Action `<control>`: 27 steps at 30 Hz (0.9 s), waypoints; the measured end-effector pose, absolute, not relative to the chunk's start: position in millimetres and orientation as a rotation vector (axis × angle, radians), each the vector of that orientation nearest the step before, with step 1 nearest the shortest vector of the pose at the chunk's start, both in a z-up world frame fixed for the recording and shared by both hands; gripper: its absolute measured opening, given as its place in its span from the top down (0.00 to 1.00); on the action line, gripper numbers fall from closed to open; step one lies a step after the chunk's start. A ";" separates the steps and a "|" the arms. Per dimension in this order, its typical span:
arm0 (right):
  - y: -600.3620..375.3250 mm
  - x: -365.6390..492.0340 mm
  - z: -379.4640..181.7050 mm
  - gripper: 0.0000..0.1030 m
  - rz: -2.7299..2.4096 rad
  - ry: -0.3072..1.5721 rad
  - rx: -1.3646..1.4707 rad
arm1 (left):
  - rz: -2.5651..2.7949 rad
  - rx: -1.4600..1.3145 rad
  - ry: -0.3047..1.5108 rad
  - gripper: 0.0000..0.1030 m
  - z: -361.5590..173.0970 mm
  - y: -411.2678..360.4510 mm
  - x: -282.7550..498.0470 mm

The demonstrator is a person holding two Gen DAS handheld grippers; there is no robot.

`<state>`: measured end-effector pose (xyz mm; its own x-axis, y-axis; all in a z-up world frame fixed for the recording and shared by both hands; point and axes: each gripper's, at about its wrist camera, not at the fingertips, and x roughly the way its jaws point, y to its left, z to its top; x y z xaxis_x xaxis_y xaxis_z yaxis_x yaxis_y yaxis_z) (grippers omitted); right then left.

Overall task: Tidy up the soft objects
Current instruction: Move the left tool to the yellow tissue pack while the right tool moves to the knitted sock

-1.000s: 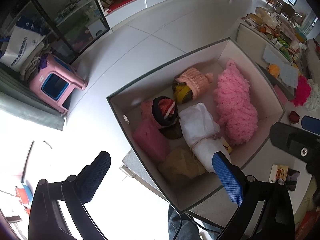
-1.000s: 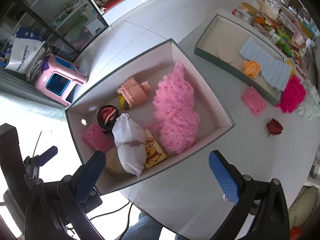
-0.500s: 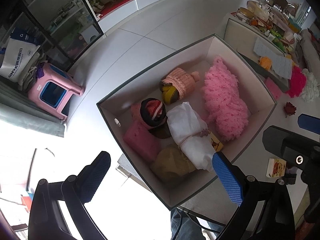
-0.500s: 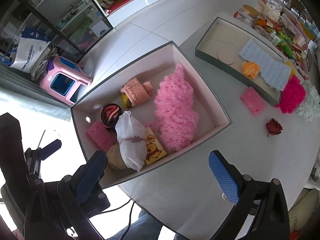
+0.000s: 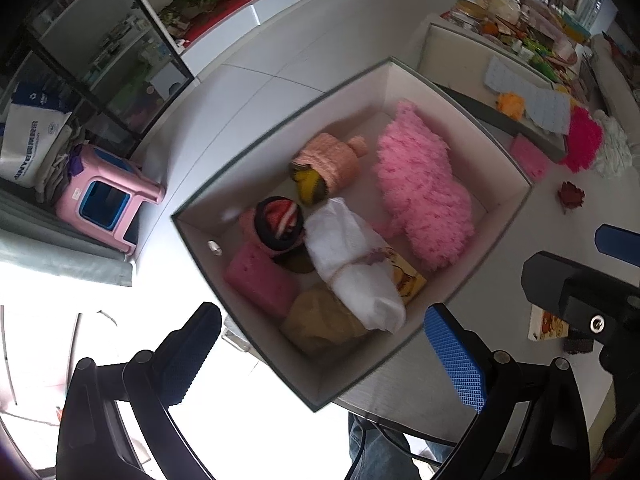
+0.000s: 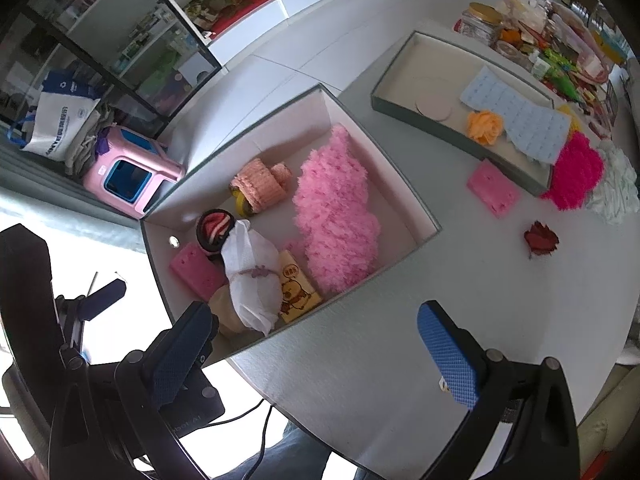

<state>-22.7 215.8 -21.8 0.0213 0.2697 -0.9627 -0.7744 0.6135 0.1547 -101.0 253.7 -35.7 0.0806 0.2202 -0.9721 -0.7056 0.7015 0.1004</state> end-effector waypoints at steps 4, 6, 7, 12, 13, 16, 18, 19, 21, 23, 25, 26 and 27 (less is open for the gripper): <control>198.0 -17.0 -26.3 0.00 0.835 1.330 -0.459 | 0.680 -0.419 1.346 0.01 -41.1 236.9 -86.3; 184.3 -11.2 -29.0 0.00 0.811 1.342 -0.436 | 0.653 -0.400 1.360 0.01 -44.0 228.1 -77.8; 175.1 -7.2 -31.3 0.00 0.793 1.351 -0.420 | 0.631 -0.386 1.370 0.01 -46.3 221.1 -71.7; 133.2 12.1 -42.6 0.00 0.703 1.389 -0.351 | 0.532 -0.328 1.413 0.01 -57.3 188.0 -47.1; 120.7 16.9 -45.9 0.00 0.677 1.400 -0.331 | 0.518 -0.320 1.420 0.01 -58.7 183.1 -44.1; 92.4 27.1 -54.2 0.00 0.618 1.424 -0.288 | 0.452 -0.304 1.452 0.01 -67.6 161.9 -28.9; 71.8 33.0 -60.2 0.00 0.576 1.442 -0.258 | 0.420 -0.306 1.475 0.01 -75.5 149.2 -20.9; 60.6 36.1 -63.1 0.00 0.554 1.448 -0.242 | 0.408 -0.305 1.483 0.01 -78.9 143.5 -17.9; 37.3 42.2 -69.7 0.00 0.505 1.459 -0.210 | 0.385 -0.289 1.501 0.01 -86.7 130.7 -10.6; 13.1 46.7 -78.3 0.00 0.452 1.479 -0.175 | 0.367 -0.287 1.519 0.01 -94.2 121.5 -5.2; -6.6 50.4 -87.1 0.00 0.402 1.499 -0.150 | 0.354 -0.302 1.538 0.01 -102.7 113.4 0.7; -17.6 52.5 -92.4 0.00 0.375 1.511 -0.138 | 0.351 -0.313 1.546 0.01 -106.8 110.4 3.5; -26.0 54.1 -96.6 0.00 0.354 1.521 -0.128 | 0.349 -0.330 1.555 0.01 -112.2 106.7 7.1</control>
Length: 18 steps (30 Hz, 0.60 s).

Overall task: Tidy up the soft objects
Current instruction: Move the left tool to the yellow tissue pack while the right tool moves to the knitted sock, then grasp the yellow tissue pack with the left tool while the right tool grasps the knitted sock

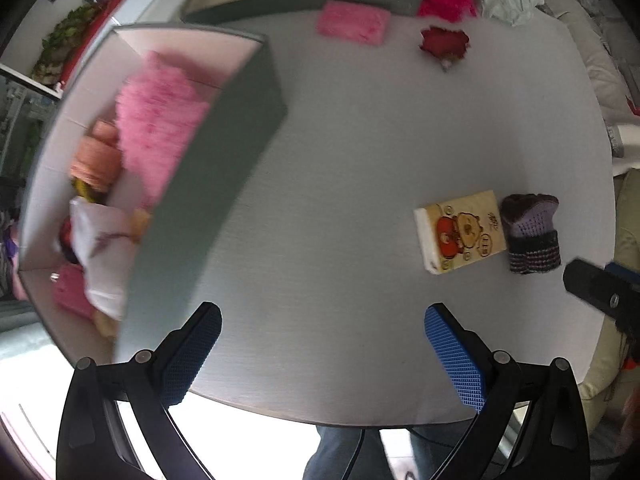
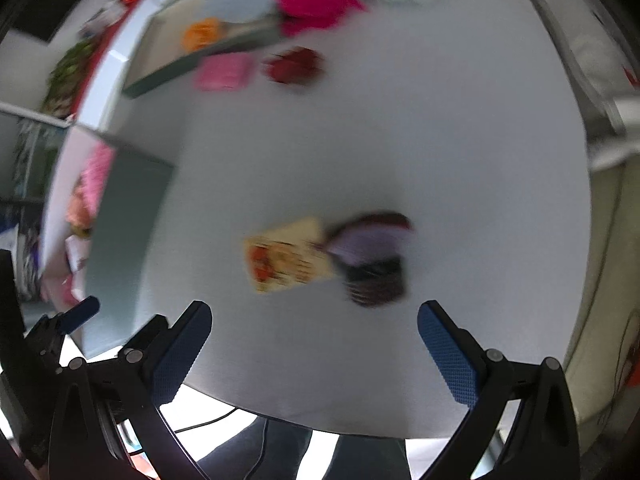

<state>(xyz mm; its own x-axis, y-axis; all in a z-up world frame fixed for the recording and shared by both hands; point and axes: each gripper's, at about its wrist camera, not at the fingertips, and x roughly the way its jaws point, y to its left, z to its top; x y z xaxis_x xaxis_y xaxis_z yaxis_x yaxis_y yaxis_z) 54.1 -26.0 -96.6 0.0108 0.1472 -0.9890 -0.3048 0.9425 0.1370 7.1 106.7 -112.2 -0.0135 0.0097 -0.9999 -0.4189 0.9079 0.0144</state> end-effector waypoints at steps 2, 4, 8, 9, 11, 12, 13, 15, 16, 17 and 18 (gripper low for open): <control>-41.8 56.3 -106.6 0.00 0.317 1.543 -0.105 | 0.348 -0.349 1.567 0.01 -120.3 101.1 12.9; -52.3 57.5 -115.8 0.00 0.292 1.560 -0.092 | 0.342 -0.355 1.580 0.01 -129.2 93.6 20.2; -68.6 60.6 -133.7 0.00 0.247 1.594 -0.081 | 0.335 -0.365 1.592 0.01 -144.2 80.3 37.4; -71.7 61.4 -137.0 0.00 0.237 1.600 -0.079 | 0.338 -0.370 1.589 0.01 -146.9 78.8 41.0; -79.3 63.8 -143.1 0.00 0.213 1.606 -0.070 | 0.348 -0.382 1.591 0.01 -153.4 76.1 48.2; -83.8 65.1 -145.2 0.00 0.202 1.606 -0.063 | 0.350 -0.399 1.593 0.01 -157.3 74.7 52.1; -86.8 65.9 -146.5 0.00 0.195 1.608 -0.057 | 0.348 -0.415 1.593 0.01 -160.2 73.7 54.8; -93.6 68.1 -149.8 0.00 0.186 1.616 -0.044 | 0.354 -0.437 1.593 0.01 -166.6 70.5 60.6; -97.5 69.5 -151.3 0.00 0.180 1.619 -0.037 | 0.356 -0.444 1.594 0.01 -169.0 69.5 62.4; -99.5 70.1 -151.9 0.00 0.177 1.620 -0.033 | 0.356 -0.453 1.594 0.01 -171.4 68.0 64.9; -102.3 69.9 -151.8 0.00 0.175 1.621 -0.027 | 0.349 -0.469 1.594 0.01 -173.5 66.3 68.3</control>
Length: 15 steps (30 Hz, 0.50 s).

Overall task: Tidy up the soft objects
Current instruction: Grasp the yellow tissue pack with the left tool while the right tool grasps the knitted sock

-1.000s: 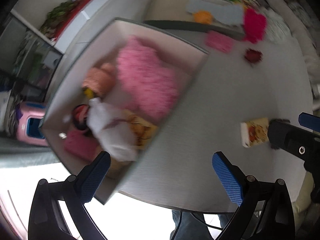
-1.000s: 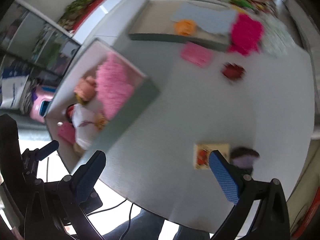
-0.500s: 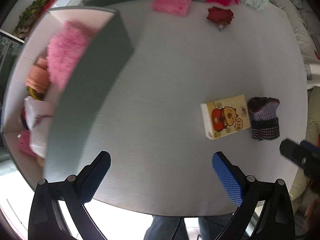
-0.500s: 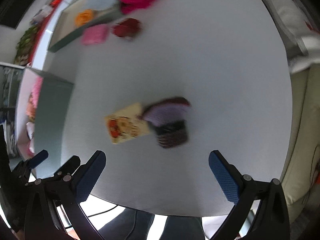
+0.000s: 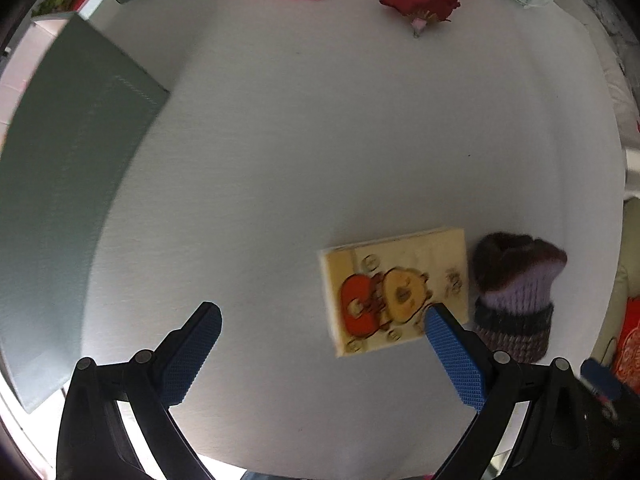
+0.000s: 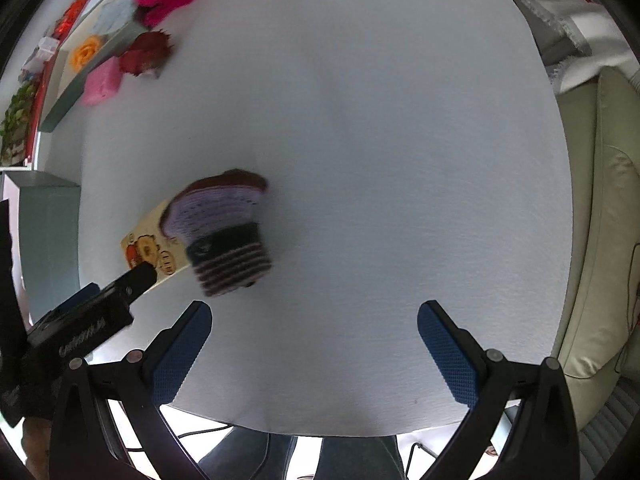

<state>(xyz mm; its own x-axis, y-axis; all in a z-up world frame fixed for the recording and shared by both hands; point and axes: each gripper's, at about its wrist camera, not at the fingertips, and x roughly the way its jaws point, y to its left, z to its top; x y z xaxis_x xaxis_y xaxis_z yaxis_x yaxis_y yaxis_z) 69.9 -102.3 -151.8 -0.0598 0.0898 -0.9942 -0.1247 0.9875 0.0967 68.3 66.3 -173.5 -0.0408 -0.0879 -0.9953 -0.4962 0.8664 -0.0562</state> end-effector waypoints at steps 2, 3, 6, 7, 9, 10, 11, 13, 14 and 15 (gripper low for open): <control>-108.0 72.0 -153.5 0.00 0.171 1.624 -0.013 | 0.336 -0.482 1.587 0.01 -174.4 62.1 74.7; -109.6 72.7 -154.3 0.00 0.172 1.626 -0.009 | 0.332 -0.475 1.584 0.01 -174.4 59.9 77.6; -114.2 73.7 -156.1 0.00 0.171 1.628 0.001 | 0.326 -0.459 1.584 0.01 -177.6 52.8 85.4; -115.9 73.9 -157.0 0.00 0.168 1.631 0.006 | 0.322 -0.462 1.588 0.01 -179.3 51.4 87.4; -118.2 74.2 -158.7 0.00 0.165 1.633 0.011 | 0.309 -0.463 1.598 0.01 -183.4 47.7 93.1; -120.4 74.7 -160.8 0.00 0.163 1.633 0.011 | 0.309 -0.454 1.603 0.01 -184.4 46.7 94.5; -120.9 74.5 -161.6 0.00 0.161 1.633 0.011 | 0.315 -0.424 1.611 0.01 -185.7 45.3 96.0; -118.2 74.2 -162.6 0.00 0.160 1.637 0.009 | 0.343 -0.346 1.626 0.00 -189.3 45.5 97.0; -115.2 74.2 -162.2 0.00 0.161 1.638 0.008 | 0.341 -0.356 1.618 0.00 -189.3 49.3 95.0; -114.5 74.5 -163.0 0.00 0.164 1.639 0.007 | 0.347 -0.375 1.618 0.00 -189.7 55.7 92.2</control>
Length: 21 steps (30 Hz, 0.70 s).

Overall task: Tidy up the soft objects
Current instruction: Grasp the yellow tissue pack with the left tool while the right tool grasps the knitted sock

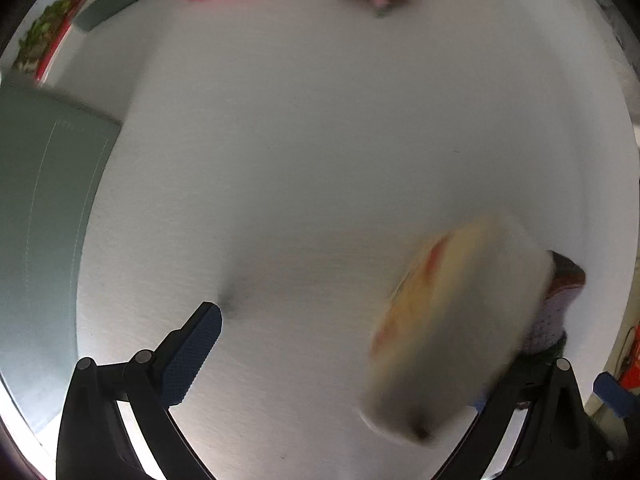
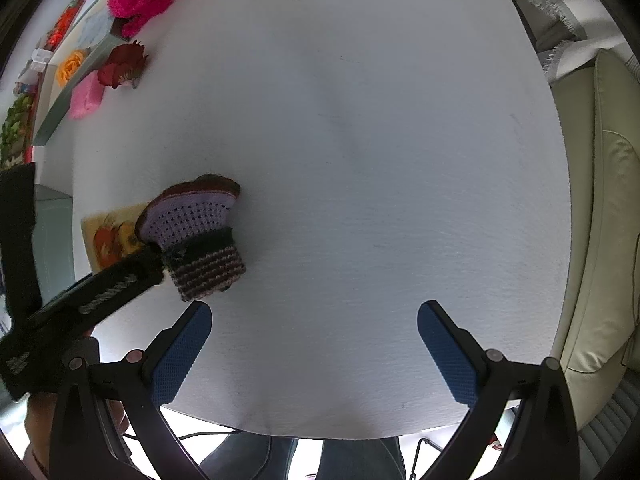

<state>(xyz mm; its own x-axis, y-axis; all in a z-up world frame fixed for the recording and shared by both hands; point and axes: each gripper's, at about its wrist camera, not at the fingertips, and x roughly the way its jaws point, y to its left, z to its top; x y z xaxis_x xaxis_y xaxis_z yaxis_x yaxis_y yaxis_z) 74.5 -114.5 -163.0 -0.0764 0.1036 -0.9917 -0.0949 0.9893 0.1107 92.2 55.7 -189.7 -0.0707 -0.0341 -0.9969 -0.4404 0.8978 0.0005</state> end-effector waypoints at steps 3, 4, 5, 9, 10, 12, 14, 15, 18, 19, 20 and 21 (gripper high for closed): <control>-110.4 73.5 -163.8 0.00 0.172 1.637 0.006 | 0.365 -0.404 1.604 0.00 -188.5 75.8 84.7; -112.0 73.5 -162.8 0.00 0.174 1.637 0.007 | 0.368 -0.403 1.600 0.00 -187.8 79.8 83.4; -112.0 74.1 -162.6 0.00 0.178 1.637 0.008 | 0.372 -0.398 1.595 0.00 -186.8 85.0 82.0; -104.9 76.1 -165.3 0.00 0.193 1.635 0.008 | 0.383 -0.353 1.579 0.00 -180.2 103.0 78.6; -102.1 76.4 -165.4 0.00 0.200 1.634 0.007 | 0.378 -0.351 1.570 0.00 -177.5 105.5 78.2; -99.3 76.4 -165.2 0.00 0.210 1.630 -0.001 | 0.365 -0.326 1.548 0.00 -169.4 107.7 79.6; -95.6 76.9 -165.5 0.00 0.216 1.626 -0.009 | 0.356 -0.279 1.522 0.00 -162.4 105.8 88.9; -94.2 77.5 -166.0 0.00 0.219 1.628 -0.007 | 0.340 -0.230 1.498 0.00 -156.6 102.0 96.0; -89.6 79.3 -165.9 0.00 0.231 1.624 -0.003 | 0.270 -0.103 1.430 0.00 -143.3 90.3 116.2; -92.1 80.0 -166.2 0.00 0.234 1.621 -0.007 | 0.238 -0.056 1.409 0.00 -139.5 83.2 119.9; -93.1 80.6 -165.7 0.00 0.238 1.617 -0.012 | 0.174 0.019 1.384 0.00 -135.0 76.3 127.4; -93.2 80.1 -165.1 0.00 0.241 1.615 -0.018 | 0.130 0.070 1.372 0.00 -132.7 72.1 131.1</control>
<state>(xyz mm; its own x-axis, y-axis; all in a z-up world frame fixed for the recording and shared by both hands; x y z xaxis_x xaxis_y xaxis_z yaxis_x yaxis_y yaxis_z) 80.1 -93.2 -165.1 -0.0615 0.1358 -0.9888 -0.1586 0.9768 0.1440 131.1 72.1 -132.7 0.1920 0.1332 -0.9723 -0.0511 0.9908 0.1257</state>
